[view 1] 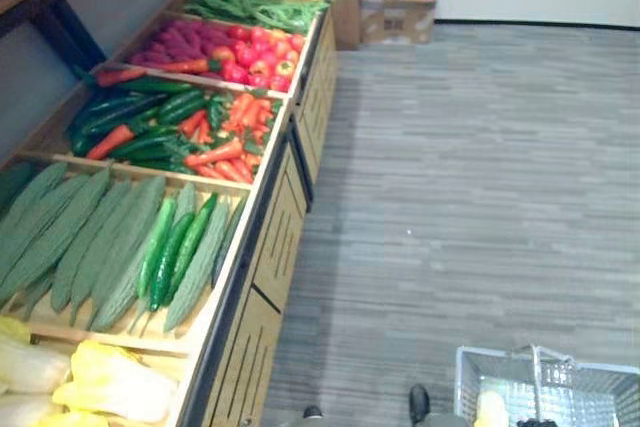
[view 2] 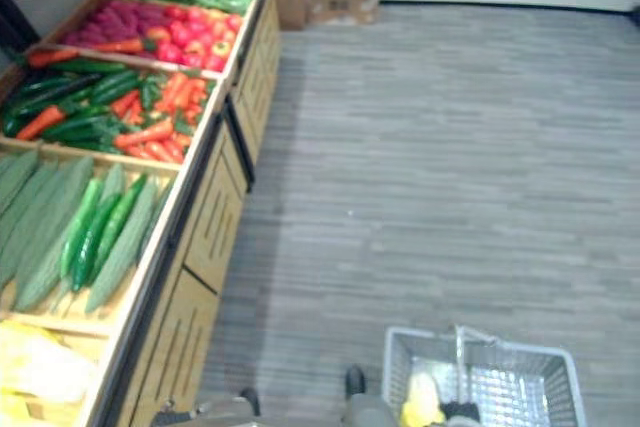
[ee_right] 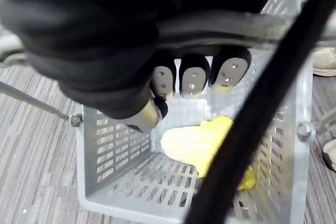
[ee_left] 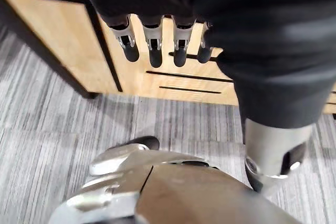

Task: Pick vegetable in the basket

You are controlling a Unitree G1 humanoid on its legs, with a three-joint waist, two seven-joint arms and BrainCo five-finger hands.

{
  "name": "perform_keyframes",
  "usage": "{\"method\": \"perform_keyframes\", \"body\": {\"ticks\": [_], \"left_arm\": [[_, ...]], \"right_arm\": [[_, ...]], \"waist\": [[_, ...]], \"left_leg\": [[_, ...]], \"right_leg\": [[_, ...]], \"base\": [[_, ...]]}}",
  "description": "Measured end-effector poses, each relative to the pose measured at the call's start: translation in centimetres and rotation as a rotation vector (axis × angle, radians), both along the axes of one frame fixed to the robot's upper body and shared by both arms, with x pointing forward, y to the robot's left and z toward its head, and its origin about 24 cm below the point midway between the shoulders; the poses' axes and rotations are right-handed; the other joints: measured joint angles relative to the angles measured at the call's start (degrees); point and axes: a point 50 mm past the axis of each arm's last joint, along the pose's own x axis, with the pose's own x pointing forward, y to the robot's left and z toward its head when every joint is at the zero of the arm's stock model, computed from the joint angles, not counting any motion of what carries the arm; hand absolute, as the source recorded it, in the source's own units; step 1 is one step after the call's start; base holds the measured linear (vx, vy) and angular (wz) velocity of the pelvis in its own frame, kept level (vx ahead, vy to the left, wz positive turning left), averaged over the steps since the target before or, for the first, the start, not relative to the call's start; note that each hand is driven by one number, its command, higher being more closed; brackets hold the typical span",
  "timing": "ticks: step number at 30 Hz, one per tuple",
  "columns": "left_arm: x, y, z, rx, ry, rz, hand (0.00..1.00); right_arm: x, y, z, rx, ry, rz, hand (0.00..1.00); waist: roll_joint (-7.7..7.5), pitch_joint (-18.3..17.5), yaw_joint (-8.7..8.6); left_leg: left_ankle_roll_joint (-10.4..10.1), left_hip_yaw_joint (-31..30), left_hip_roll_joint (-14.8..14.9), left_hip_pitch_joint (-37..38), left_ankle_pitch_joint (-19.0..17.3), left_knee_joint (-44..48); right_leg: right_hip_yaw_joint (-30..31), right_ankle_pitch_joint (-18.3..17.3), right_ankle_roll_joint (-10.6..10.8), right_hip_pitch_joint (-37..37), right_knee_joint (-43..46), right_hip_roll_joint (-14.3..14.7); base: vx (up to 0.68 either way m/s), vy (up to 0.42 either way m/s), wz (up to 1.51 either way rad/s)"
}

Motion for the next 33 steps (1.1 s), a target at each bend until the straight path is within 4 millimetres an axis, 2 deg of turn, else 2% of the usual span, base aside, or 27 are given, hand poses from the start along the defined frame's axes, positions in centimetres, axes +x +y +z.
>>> {"method": "perform_keyframes", "body": {"ticks": [3, 7, 8, 9, 11, 12, 14, 15, 17, 18, 19, 21, 22, 23, 24, 25, 27, 28, 29, 30, 31, 33], "left_arm": [[0.0, 0.5, 0.1, 0.022, 0.014, -0.055, 0.0], [0.6, 0.4, 0.2, 0.027, 0.007, -0.1, 0.0], [0.6, 0.4, 0.2, 0.027, 0.007, -0.1, 0.0], [0.8, 0.3, 0.2, 0.027, 0.005, -0.109, 0.0], [1.0, 0.1, 0.2, 0.026, 0.005, -0.129, 0.0], [0.9, 0.2, 0.2, 0.029, 0.007, -0.13, 0.0], [0.6, 0.4, 0.2, 0.032, 0.019, -0.128, 0.0], [0.5, 0.3, 0.1, 0.028, 0.024, -0.126, 0.0], [0.9, 0.6, 0.2, 0.046, 0.018, -0.121, 0.0], [1.0, 0.5, 0.2, 0.046, 0.016, -0.12, 0.0], [1.2, 0.3, 0.2, 0.045, 0.013, -0.119, 0.0], [1.1, 0.0, 0.1, 0.038, 0.014, -0.078, 0.0], [1.0, 0.1, 0.1, 0.039, 0.016, -0.067, 0.0], [0.9, 0.2, 0.1, 0.04, 0.016, -0.053, 0.0], [0.8, -0.6, -0.1, 0.017, 0.017, -0.036, 0.0], [0.9, -1.1, -0.2, 0.004, 0.01, -0.033, 0.0], [1.1, -1.0, -0.1, 0.003, 0.0, -0.028, 0.0], [1.2, -0.7, 0.0, 0.011, -0.006, -0.02, 0.0], [1.3, -0.6, 0.0, 0.013, -0.012, -0.015, 0.0], [1.5, -0.5, 0.1, 0.014, -0.023, -0.006, 0.0], [1.5, -0.4, 0.2, 0.016, -0.027, 0.003, 0.0], [1.6, -0.4, 0.2, 0.017, -0.037, 0.011, 0.0]], "right_arm": [[-0.3, 0.2, -0.1, 0.006, 0.012, -0.002, 1.0], [-0.3, -0.3, 0.0, -0.016, 0.013, -0.002, 1.0], [-0.2, -0.3, 0.0, -0.013, 0.011, -0.002, 1.0], [-0.2, -0.2, 0.0, -0.006, 0.007, -0.001, 1.0], [0.1, 0.0, 0.0, -0.001, -0.007, -0.002, 1.0], [0.3, 0.2, 0.0, 0.004, -0.015, -0.007, 1.0], [0.0, 0.4, -0.1, 0.011, -0.014, -0.02, 1.0], [-0.4, 0.8, -0.2, 0.022, -0.007, -0.029, 1.0], [-0.7, 1.3, -0.4, 0.037, -0.001, -0.028, 1.0], [0.1, 1.5, -0.3, 0.041, -0.016, -0.021, 1.0], [0.4, 1.5, -0.3, 0.041, -0.022, -0.022, 1.0], [-0.2, 1.4, -0.5, 0.047, -0.001, -0.065, 1.0], [-0.8, 1.6, -0.6, 0.056, 0.017, -0.074, 1.0], [-1.5, 1.8, -0.8, 0.062, 0.04, -0.085, 1.0], [-2.4, 1.2, -0.8, 0.051, 0.062, -0.108, 1.0], [-2.8, 1.0, -0.8, 0.047, 0.068, -0.126, 1.0], [-2.7, 0.9, -0.8, 0.049, 0.066, -0.134, 1.0], [-2.8, 0.9, -0.8, 0.05, 0.064, -0.134, 1.0], [-2.9, 0.8, -0.8, 0.048, 0.064, -0.135, 1.0], [-3.3, 0.7, -0.8, 0.043, 0.07, -0.139, 1.0], [-3.5, 0.7, -0.8, 0.041, 0.073, -0.15, 1.0], [-3.3, 0.0, -0.5, 0.019, 0.064, -0.153, 1.0]], "waist": [[-1.01, -0.3, 0.13], [-1.27, -0.5, -0.11], [-1.36, -0.5, 0.03], [-1.3, -0.4, 0.04], [-0.7, 0.5, 0.14], [-1.04, 1.0, 0.25], [-1.52, 1.6, -0.39], [-2.08, 1.2, -0.38], [-2.69, 0.8, 0.0], [-2.1, 1.2, -0.05], [-1.58, 1.8, -0.13], [-0.28, 2.7, -0.32], [-0.76, 2.7, -0.4], [-0.99, 2.9, -0.56], [1.29, 2.1, -0.66], [2.66, 1.1, -0.41], [2.45, 1.1, -0.4], [1.66, 1.0, -0.5], [1.52, 1.1, -0.5], [0.82, 1.5, -0.37], [0.6, 1.6, -0.25], [0.5, 1.7, 0.12]], "left_leg": [[1.9, 3.2, -2.7, 1.6, -1.2, 0.6], [2.7, 5.0, -5.1, 2.6, -1.6, -0.6], [3.1, 5.0, -5.1, 2.8, -1.9, -0.6], [3.5, 5.3, -4.8, 3.1, -2.4, -0.5], [3.5, 6.5, -4.0, 4.8, -2.5, -0.9], [3.5, 7.0, -4.1, 6.8, -2.5, -1.6], [3.9, 7.1, -4.7, 9.6, -2.7, -2.9], [4.0, 7.4, -4.9, 9.9, -2.8, -3.4], [4.0, 7.6, -5.0, 9.5, -2.9, -4.0], [4.0, 7.6, -4.4, 8.7, -2.8, -4.6], [3.6, 7.7, -3.8, 8.7, -3.2, -4.7], [1.5, 6.8, -1.8, 9.2, -4.6, -4.5], [0.5, 6.3, -1.7, 10.0, -5.2, -4.5], [-0.9, 5.3, -0.7, 11.0, -6.0, -4.4], [-1.6, 3.0, 2.2, 10.8, -6.3, -4.7], [-2.3, 2.3, 3.2, 10.8, -5.0, -3.9], [-2.7, -0.5, 3.9, 9.1, -2.4, 0.0], [-2.4, -3.6, 4.3, 5.7, 0.7, 6.9], [-2.5, -4.9, 4.4, 4.2, 2.3, 10.0], [-3.2, -6.7, 4.9, 1.2, 6.3, 16.7], [-3.5, -7.3, 5.6, -1.7, 8.8, 23.5], [-4.6, -6.7, 5.5, -5.2, 6.4, 30.5]], "right_leg": [[2.9, 0.8, 1.0, -0.1, 0.0, -2.6], [4.2, 1.2, 1.7, -0.9, -0.5, -4.2], [3.9, 0.7, 2.3, -1.7, 0.9, -4.0], [3.6, -1.3, 2.6, -3.9, 5.7, -3.7], [2.3, -3.3, 1.8, -9.3, 18.1, -2.9], [0.9, -4.3, 0.3, -12.9, 27.4, -3.3], [-1.2, -4.7, 0.2, -15.2, 35.0, -5.4], [-3.1, -5.5, 0.0, -15.1, 35.3, -6.7], [-5.9, -7.2, -0.5, -14.7, 31.9, -7.1], [-7.3, -7.4, -0.9, -15.3, 29.3, -6.7], [-7.8, -7.3, -0.9, -15.3, 27.8, -6.5], [-8.6, -5.7, 0.9, -16.4, 20.3, -6.9], [-8.5, -5.4, 1.5, -16.4, 18.1, -7.6], [-8.7, -0.8, 1.4, -16.1, 19.1, -7.8], [-10.6, -3.8, 0.0, -16.8, 22.5, -5.5], [-11.5, -7.1, -1.0, -17.9, 25.5, -4.7], [-12.7, -9.2, -2.6, -18.1, 29.6, -5.0], [-14.5, -11.2, -3.6, -16.1, 30.0, -5.8], [-15.5, -11.7, -3.9, -14.8, 29.7, -6.1], [-17.5, -12.2, -4.7, -11.4, 28.1, -6.5], [-19.4, -12.4, -5.0, -7.7, 26.2, -6.9], [-20.8, -12.6, -5.2, -3.0, 23.6, -7.0]], "base": [[0.08, 0.211, -0.46], [0.08, 0.128, -0.3], [0.06, 0.029, -0.27], [0.07, 0.029, -0.31], [0.03, 0.017, -0.29], [0.0, 0.017, -0.2], [0.0, 0.008, -0.04], [0.0, 0.0, 0.0], [0.06, -0.023, -0.18], [0.1, -0.063, -0.25], [0.09, -0.086, -0.16], [0.19, -0.164, 0.03], [0.3, -0.268, 0.22], [0.34, -0.289, 0.35], [0.38, -0.271, 0.33], [0.36, -0.168, 0.22], [0.36, -0.234, 0.24], [0.42, -0.371, 0.48], [0.43, -0.331, 0.76], [0.4, -0.284, 0.82], [0.31, -0.203, 0.77], [0.25, -0.145, 0.48]]}}
